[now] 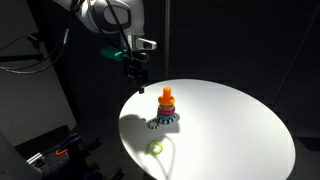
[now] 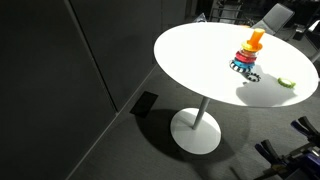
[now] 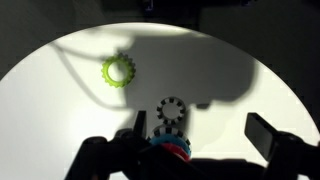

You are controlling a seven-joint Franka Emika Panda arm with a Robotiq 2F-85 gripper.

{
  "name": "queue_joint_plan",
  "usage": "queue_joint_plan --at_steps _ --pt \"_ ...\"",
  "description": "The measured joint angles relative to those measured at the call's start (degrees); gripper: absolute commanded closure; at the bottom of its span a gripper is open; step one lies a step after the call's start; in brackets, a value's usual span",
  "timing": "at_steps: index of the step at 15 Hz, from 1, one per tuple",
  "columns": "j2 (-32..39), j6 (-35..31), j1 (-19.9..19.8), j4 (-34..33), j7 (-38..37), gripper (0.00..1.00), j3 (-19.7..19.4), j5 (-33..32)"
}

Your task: Pick up the black and white ring and put it on the ring holder

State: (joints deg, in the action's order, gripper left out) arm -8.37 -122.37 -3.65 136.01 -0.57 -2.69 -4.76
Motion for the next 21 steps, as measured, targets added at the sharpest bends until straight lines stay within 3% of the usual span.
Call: queue_joint_plan --at_steps 8,21 --pt "1.0 -0.8 0.0 0.0 -0.5 0.0 0.0 0.0" --pt "14.2 -13.2 -0.1 -0.4 -1.8 0.0 -0.8 1.5"
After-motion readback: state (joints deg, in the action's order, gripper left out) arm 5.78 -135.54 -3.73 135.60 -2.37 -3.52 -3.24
